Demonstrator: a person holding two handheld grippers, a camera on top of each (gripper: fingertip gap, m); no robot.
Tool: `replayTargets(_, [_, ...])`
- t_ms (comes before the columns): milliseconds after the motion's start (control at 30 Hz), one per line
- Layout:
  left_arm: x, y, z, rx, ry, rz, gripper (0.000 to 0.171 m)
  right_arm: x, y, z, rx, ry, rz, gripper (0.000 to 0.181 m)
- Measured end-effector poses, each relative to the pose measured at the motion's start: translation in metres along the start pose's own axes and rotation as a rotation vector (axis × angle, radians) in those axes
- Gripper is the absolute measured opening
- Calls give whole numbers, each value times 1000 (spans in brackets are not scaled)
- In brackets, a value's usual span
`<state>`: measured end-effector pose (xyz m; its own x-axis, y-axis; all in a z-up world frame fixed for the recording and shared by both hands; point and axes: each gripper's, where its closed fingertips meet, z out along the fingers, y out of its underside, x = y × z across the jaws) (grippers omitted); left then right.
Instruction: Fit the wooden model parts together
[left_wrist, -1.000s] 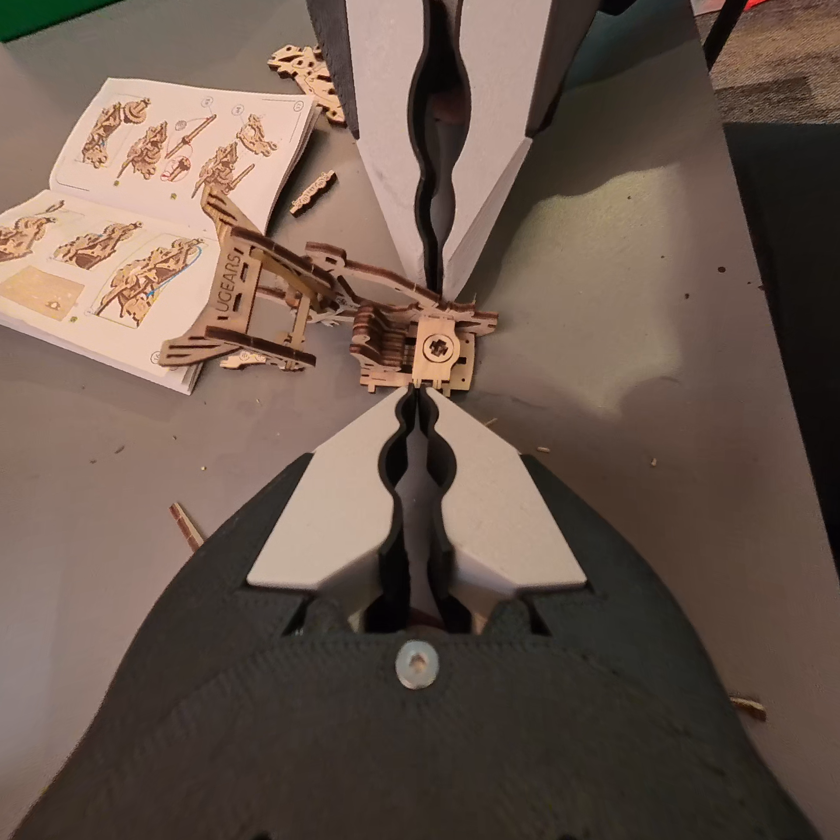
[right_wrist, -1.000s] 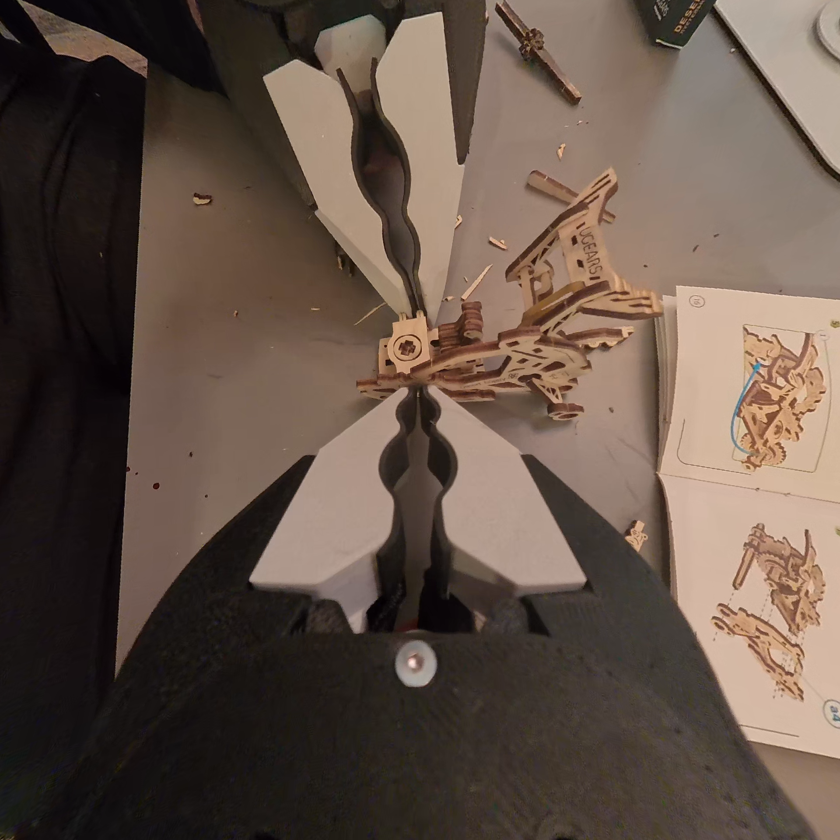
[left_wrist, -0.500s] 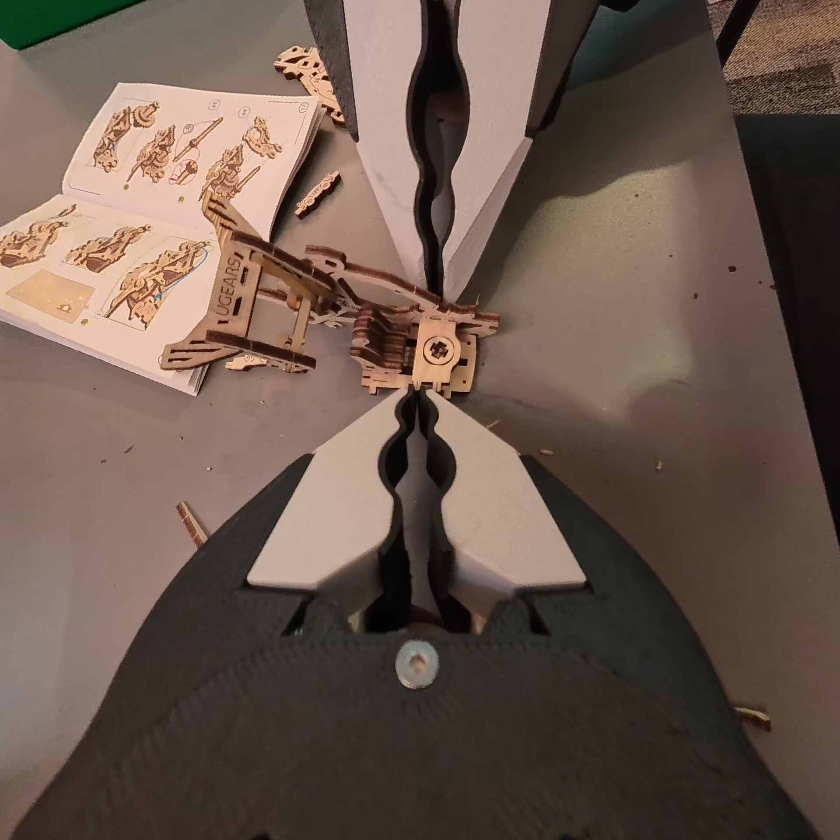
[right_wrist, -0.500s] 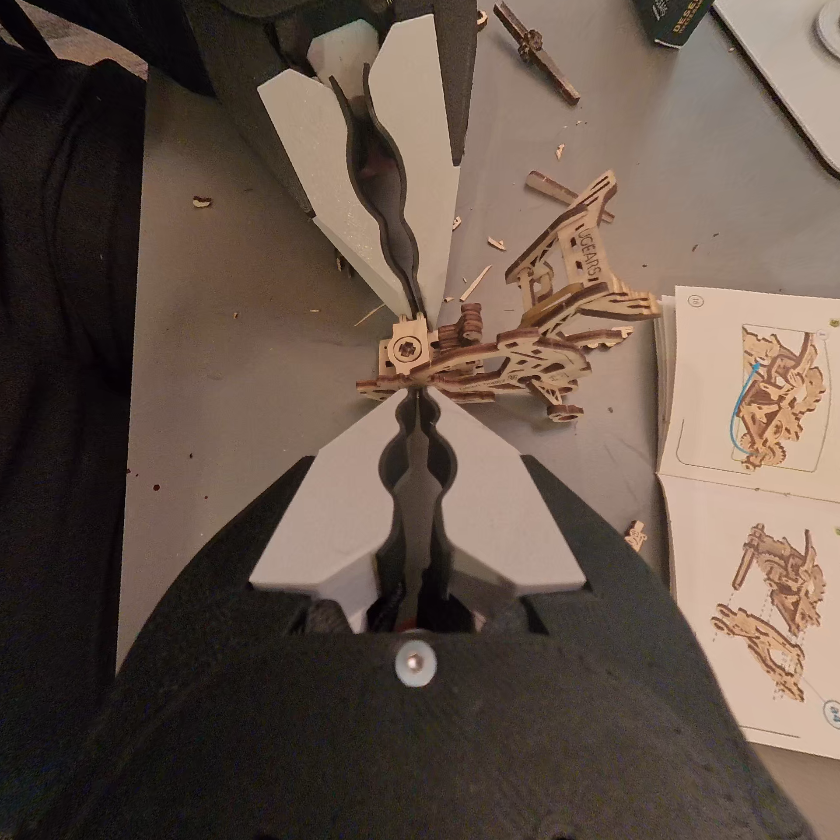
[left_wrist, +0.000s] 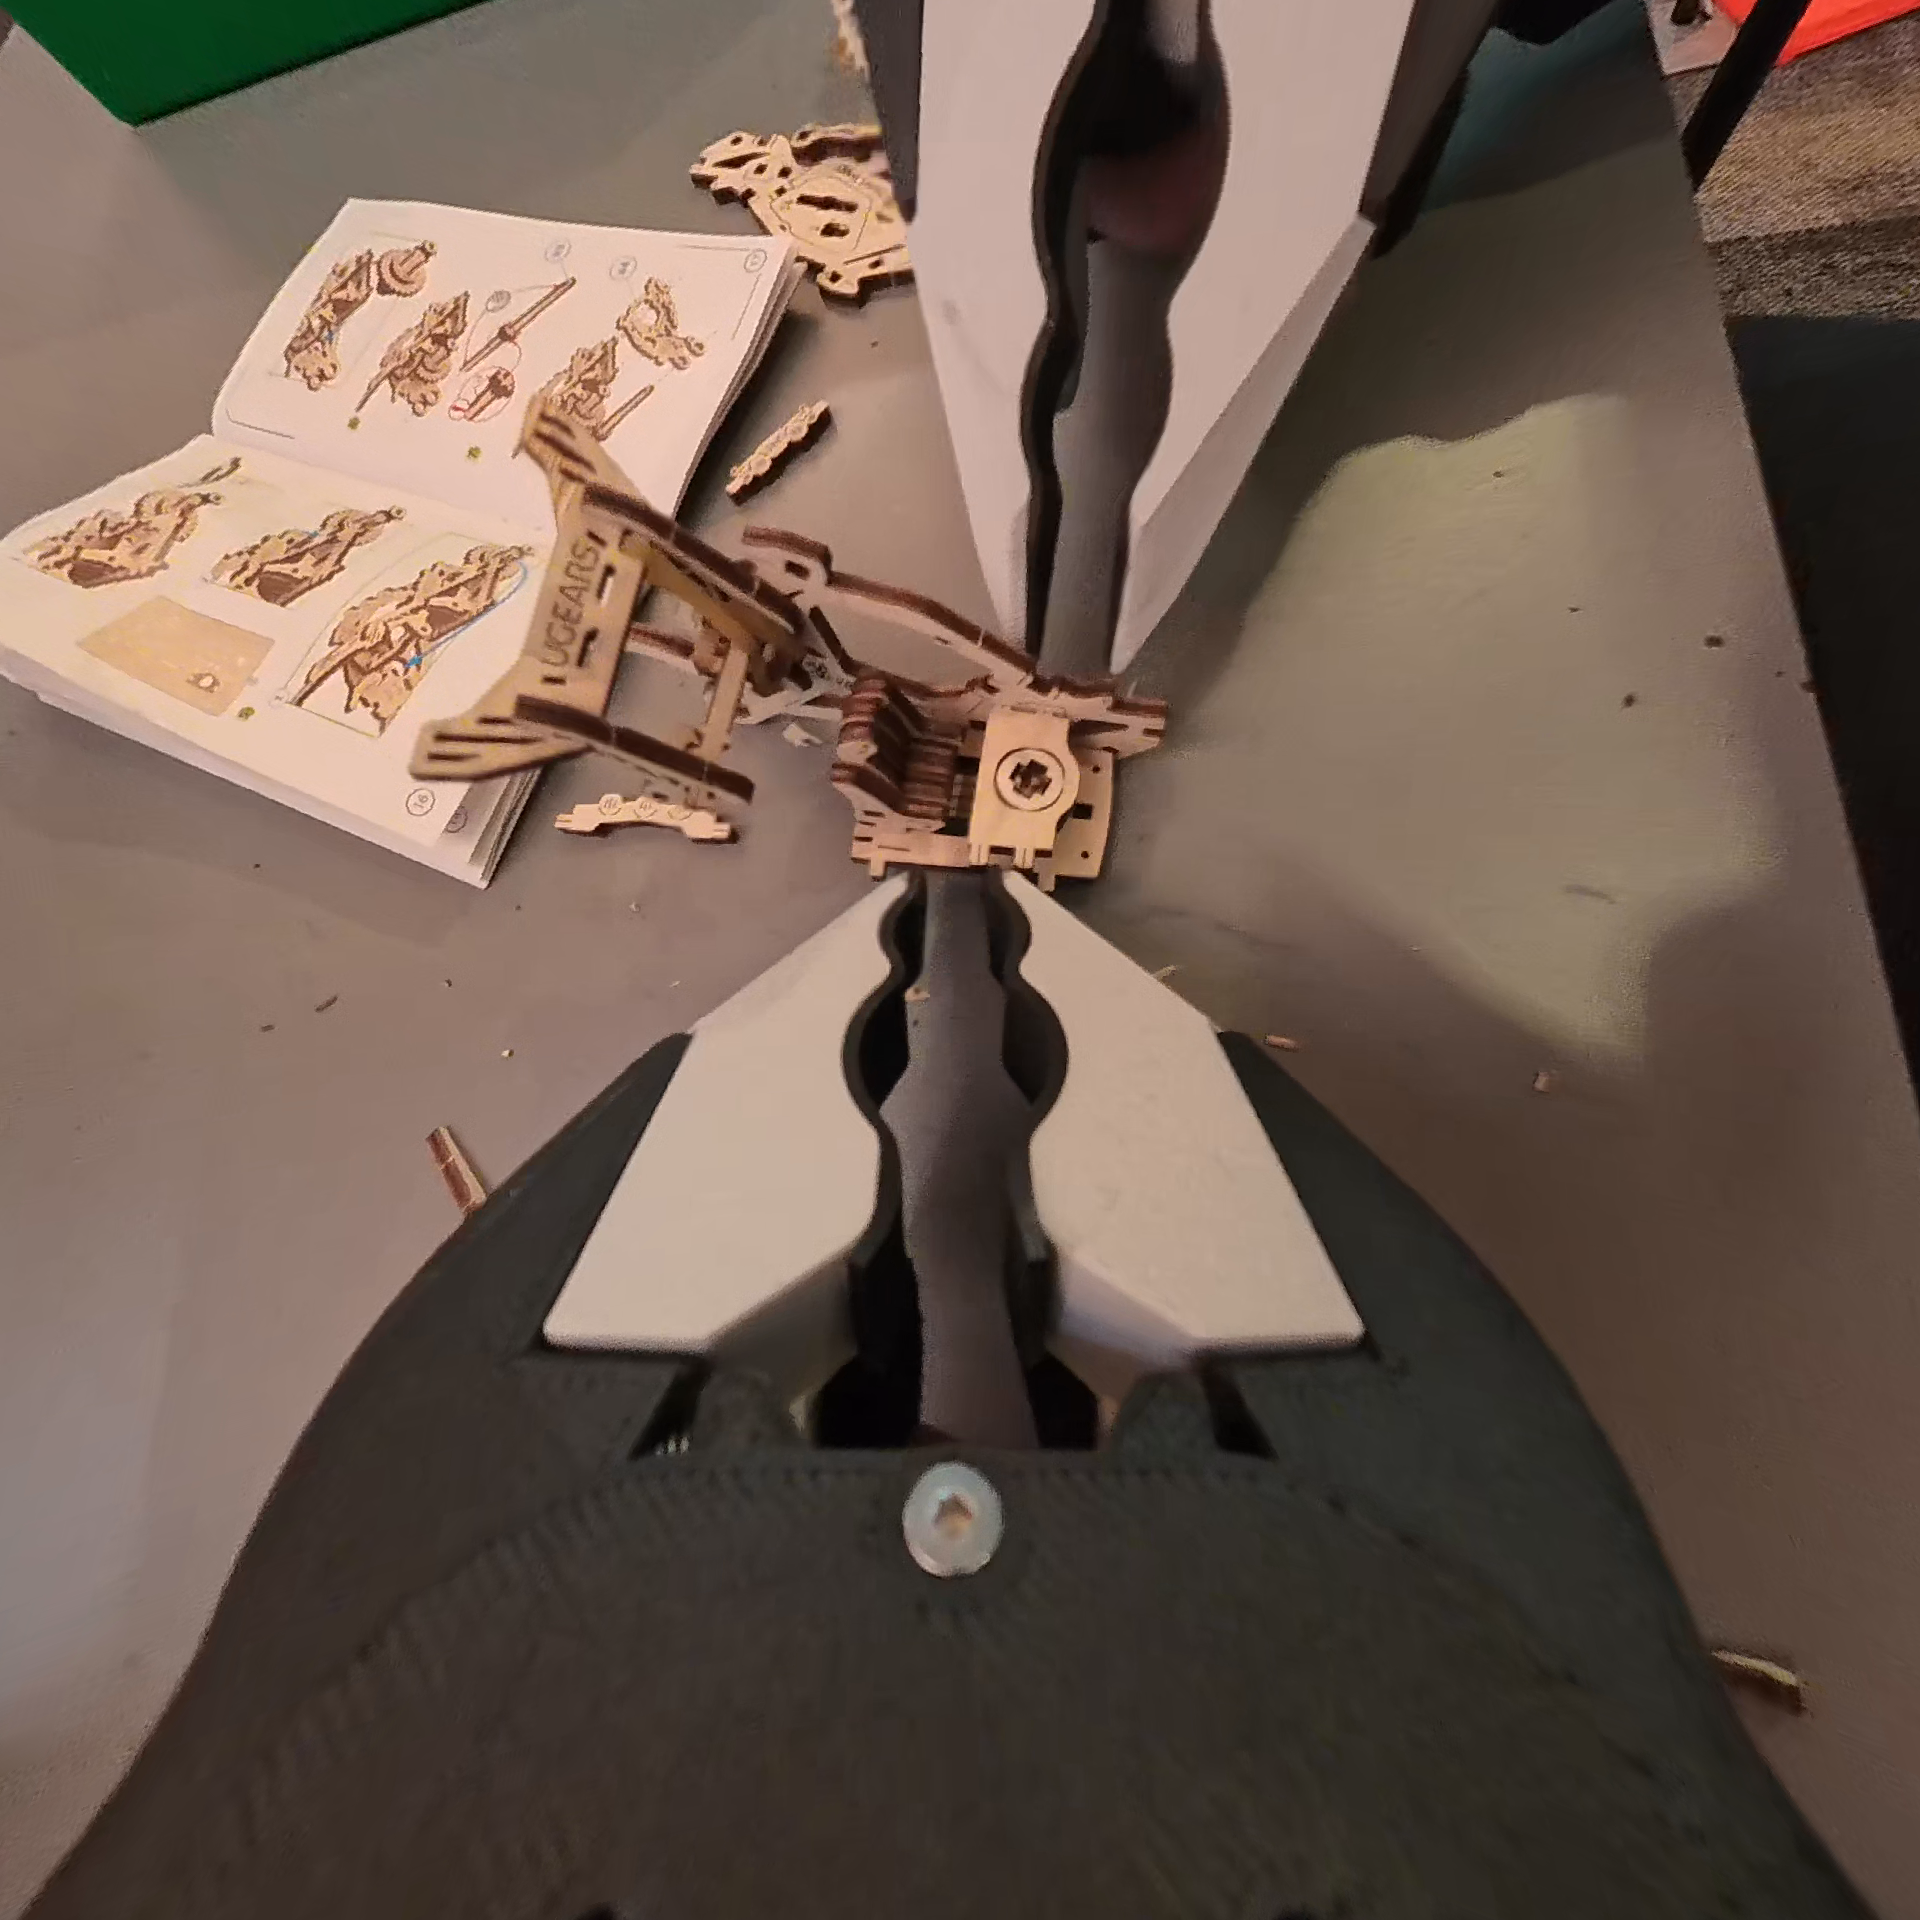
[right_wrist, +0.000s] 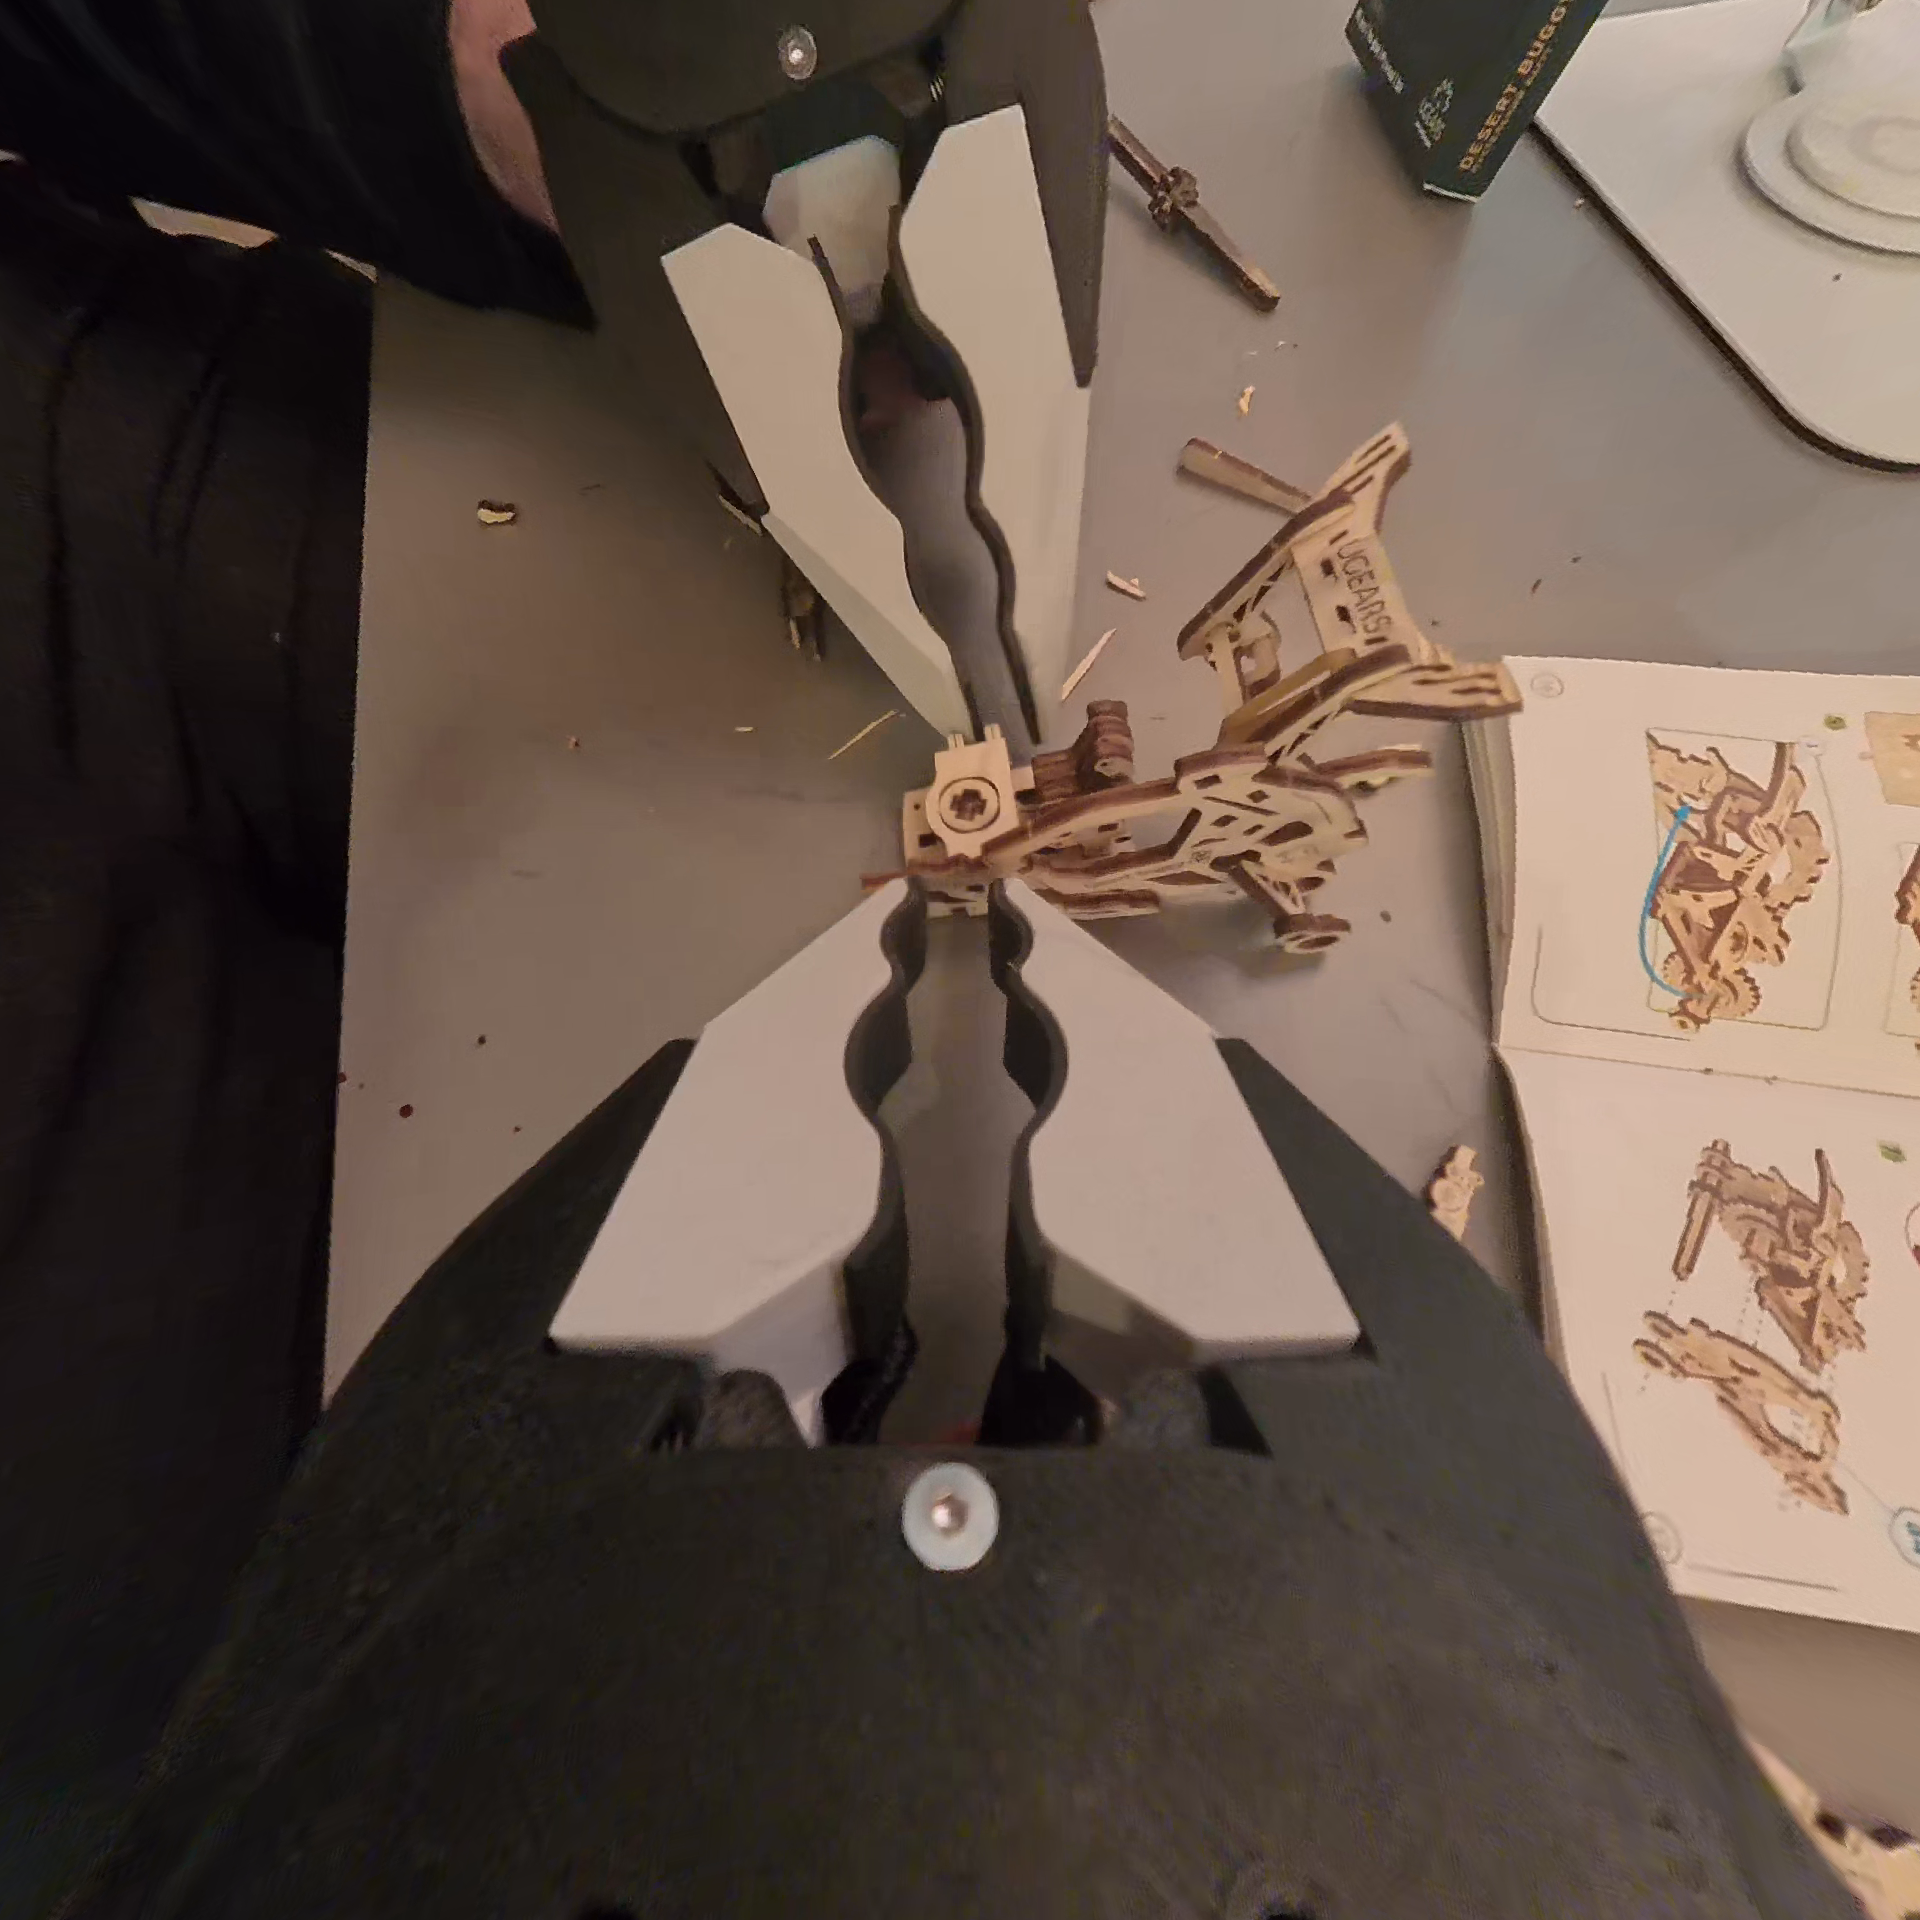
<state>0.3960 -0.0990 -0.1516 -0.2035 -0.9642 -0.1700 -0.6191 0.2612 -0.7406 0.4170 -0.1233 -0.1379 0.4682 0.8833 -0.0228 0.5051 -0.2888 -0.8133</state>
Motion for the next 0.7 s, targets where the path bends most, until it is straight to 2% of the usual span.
replayTargets(200, [4, -2, -1, 6, 19, -4, 29, -1, 4, -14, 28, 53, 80, 16])
replayTargets(367, [0, -6, -16, 15, 9, 1, 40, -12, 12, -13, -25, 138, 153, 28])
replayTargets(533, [-25, -13, -41, 57, -54, -53, 49, -18, 7, -18, -23, 261, 253, 35])
replayTargets(700, [-55, -28, -41, 77, -92, -109, 59, -9, 8, -5, -45, 400, 350, 36])
